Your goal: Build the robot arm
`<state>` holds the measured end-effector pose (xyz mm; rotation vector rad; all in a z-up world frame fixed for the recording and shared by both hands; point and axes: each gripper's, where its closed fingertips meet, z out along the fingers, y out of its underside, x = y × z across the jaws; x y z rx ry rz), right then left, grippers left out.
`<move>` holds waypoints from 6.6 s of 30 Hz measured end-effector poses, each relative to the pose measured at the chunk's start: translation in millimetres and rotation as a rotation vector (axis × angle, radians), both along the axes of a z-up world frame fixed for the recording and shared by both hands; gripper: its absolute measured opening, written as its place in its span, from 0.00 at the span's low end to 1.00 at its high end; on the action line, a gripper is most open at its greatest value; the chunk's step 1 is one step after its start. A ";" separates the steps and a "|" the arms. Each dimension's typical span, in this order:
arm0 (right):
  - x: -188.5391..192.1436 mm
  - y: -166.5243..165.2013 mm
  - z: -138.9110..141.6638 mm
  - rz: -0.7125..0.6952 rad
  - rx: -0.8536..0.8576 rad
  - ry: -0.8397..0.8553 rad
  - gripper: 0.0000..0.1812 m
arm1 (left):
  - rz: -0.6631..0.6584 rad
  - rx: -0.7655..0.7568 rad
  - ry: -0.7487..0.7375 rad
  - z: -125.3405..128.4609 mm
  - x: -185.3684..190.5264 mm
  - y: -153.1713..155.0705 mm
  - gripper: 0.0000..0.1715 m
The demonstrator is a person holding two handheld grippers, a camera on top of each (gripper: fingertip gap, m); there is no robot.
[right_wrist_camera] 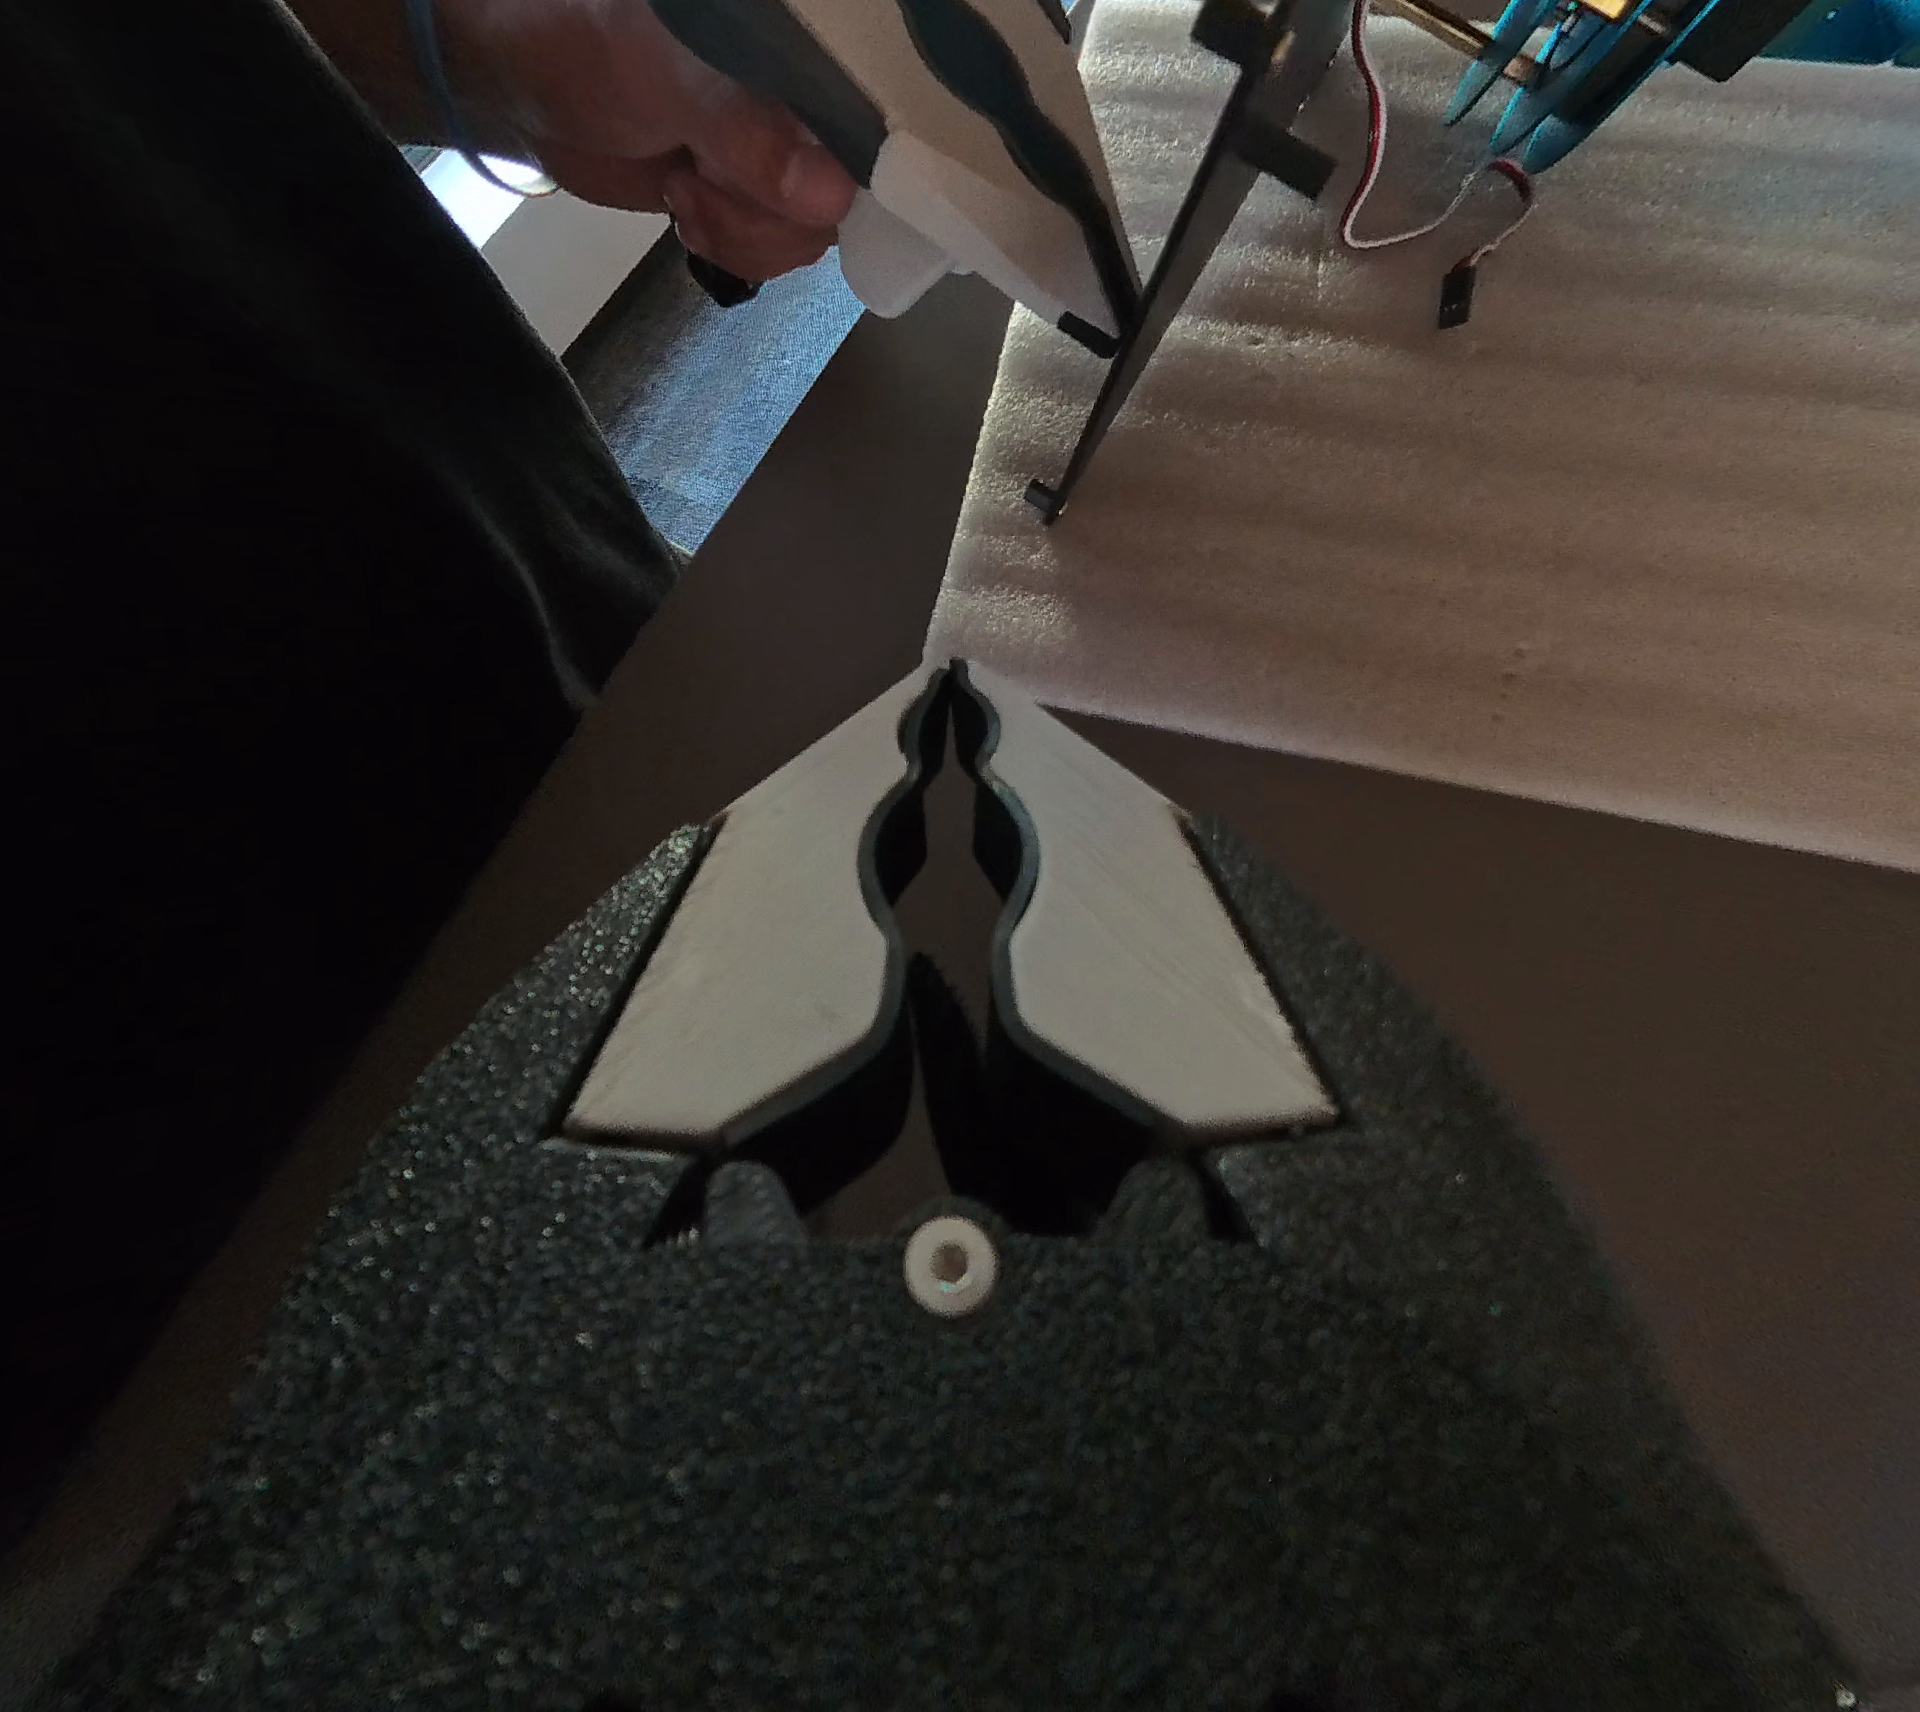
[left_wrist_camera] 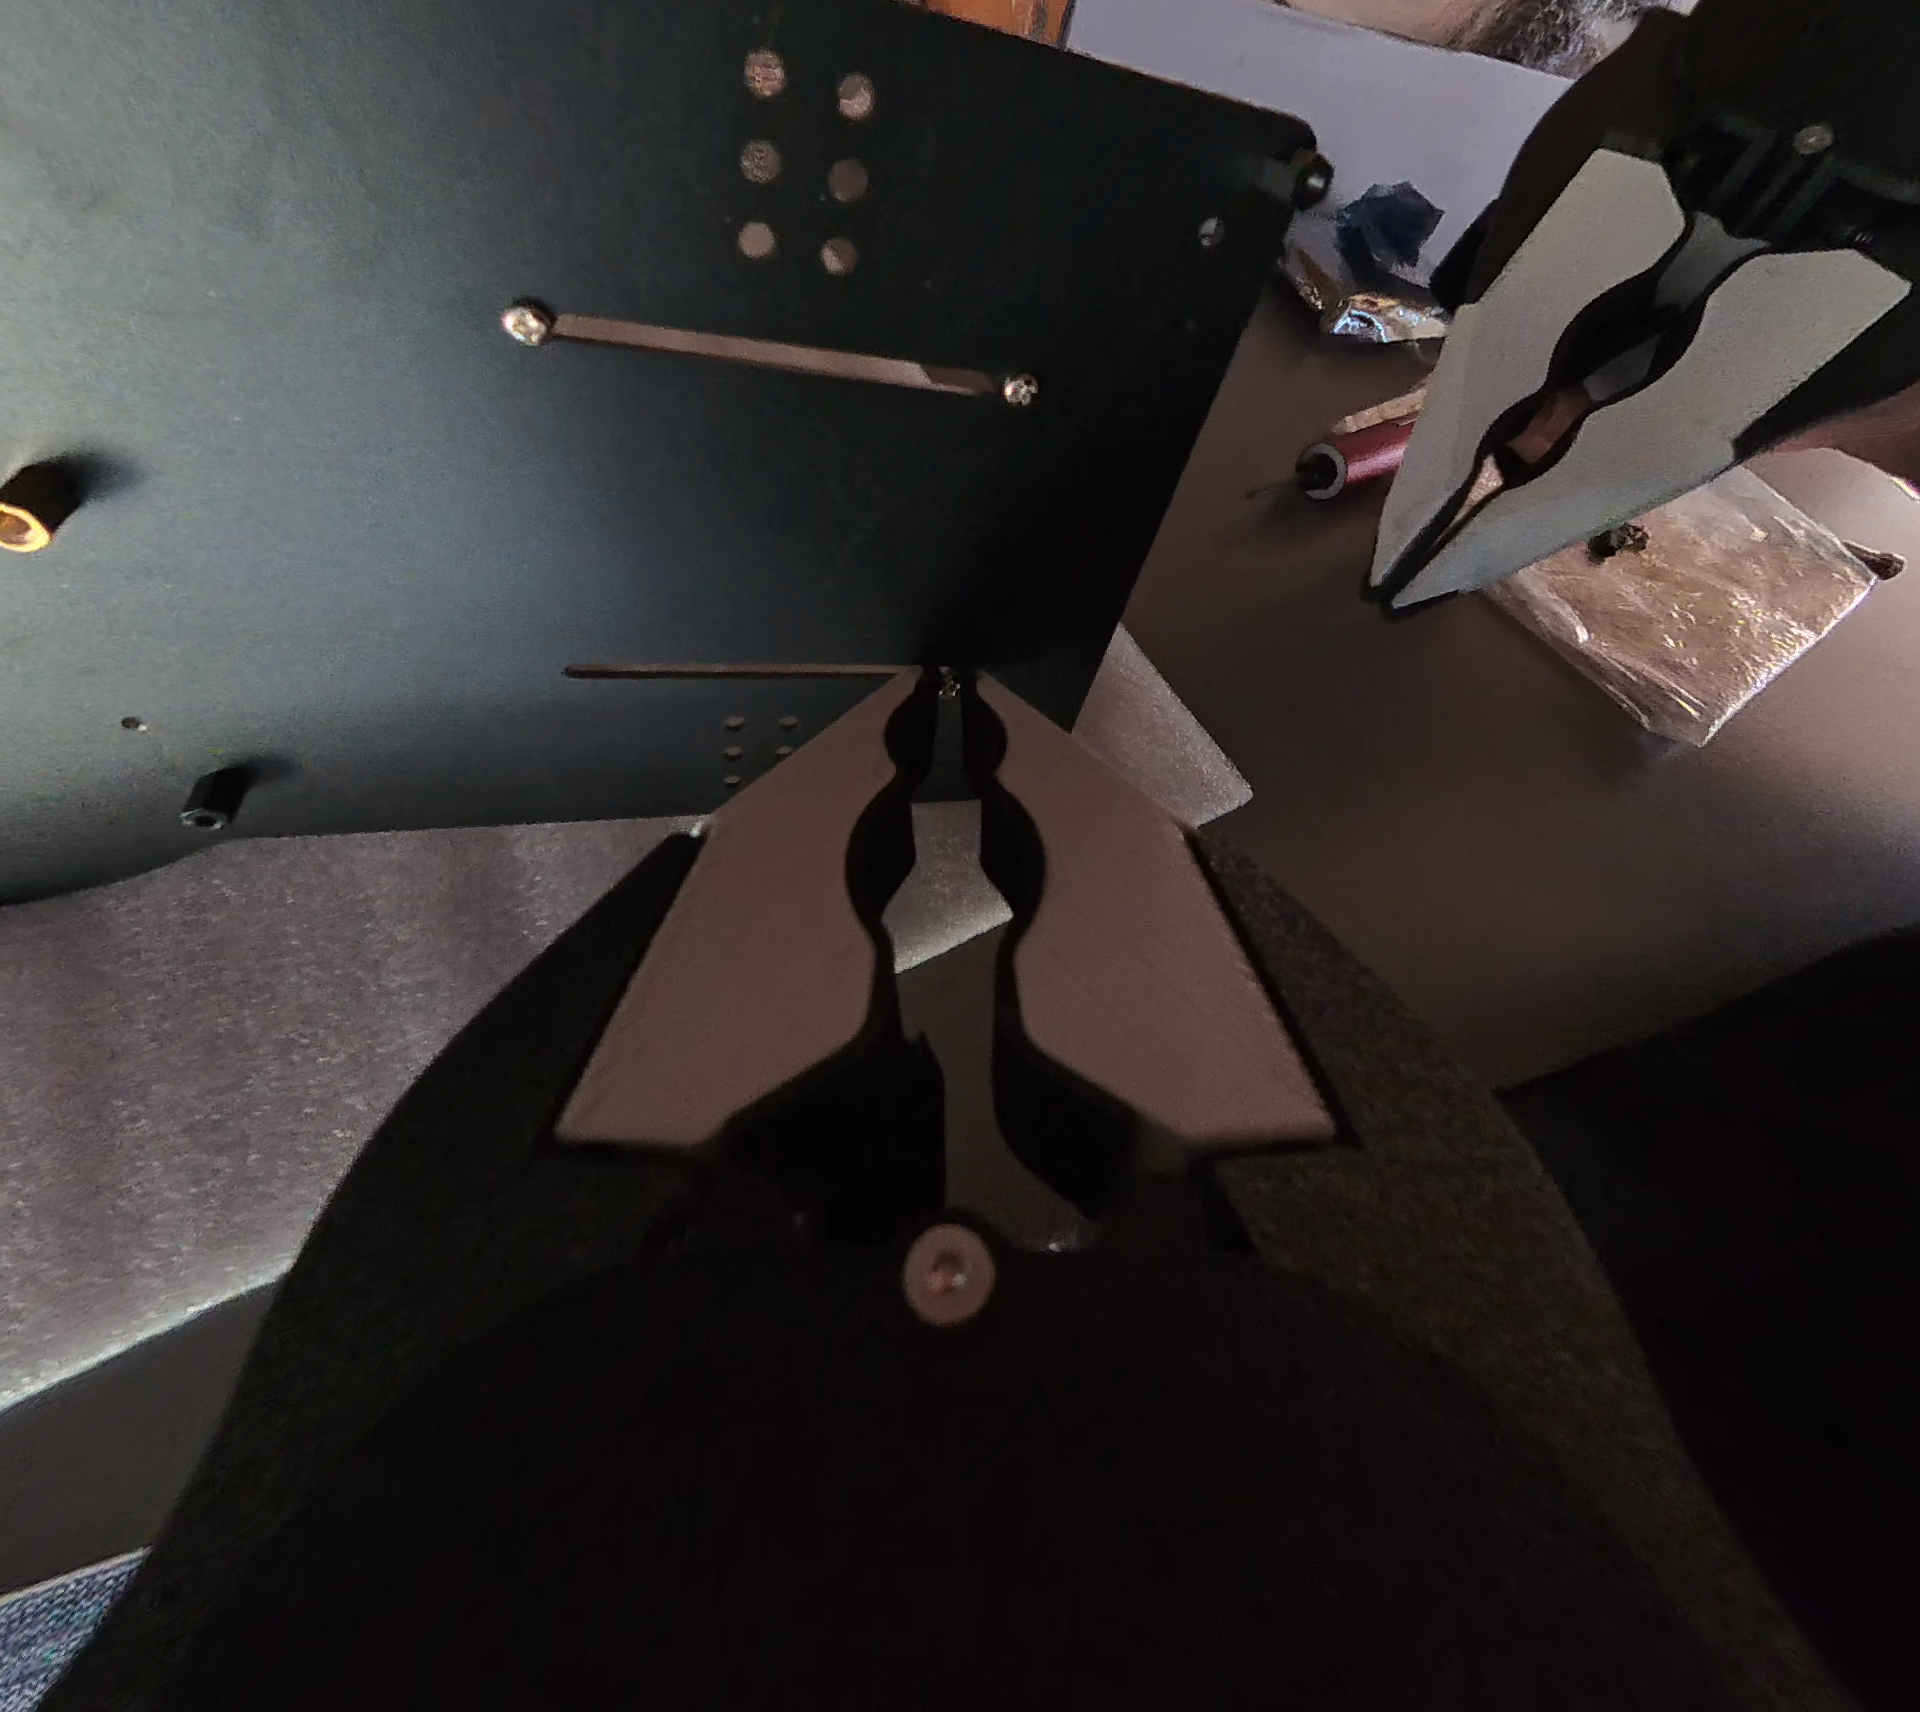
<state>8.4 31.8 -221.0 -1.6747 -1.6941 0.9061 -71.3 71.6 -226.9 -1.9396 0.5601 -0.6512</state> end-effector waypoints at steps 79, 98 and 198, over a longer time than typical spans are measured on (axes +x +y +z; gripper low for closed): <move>-41.7 41.2 -18.7 -0.759 0.059 -0.003 0.32 | 0.078 -0.106 0.111 -26.1 -68.0 -14.7 0.09; -26.3 43.3 -15.0 -0.764 0.003 0.050 0.29 | -0.034 -0.008 0.337 -39.4 -57.2 -3.7 0.02; -37.3 -0.4 -34.4 -0.412 0.046 -0.100 0.09 | -0.266 -0.123 0.139 -22.1 32.4 -47.1 0.06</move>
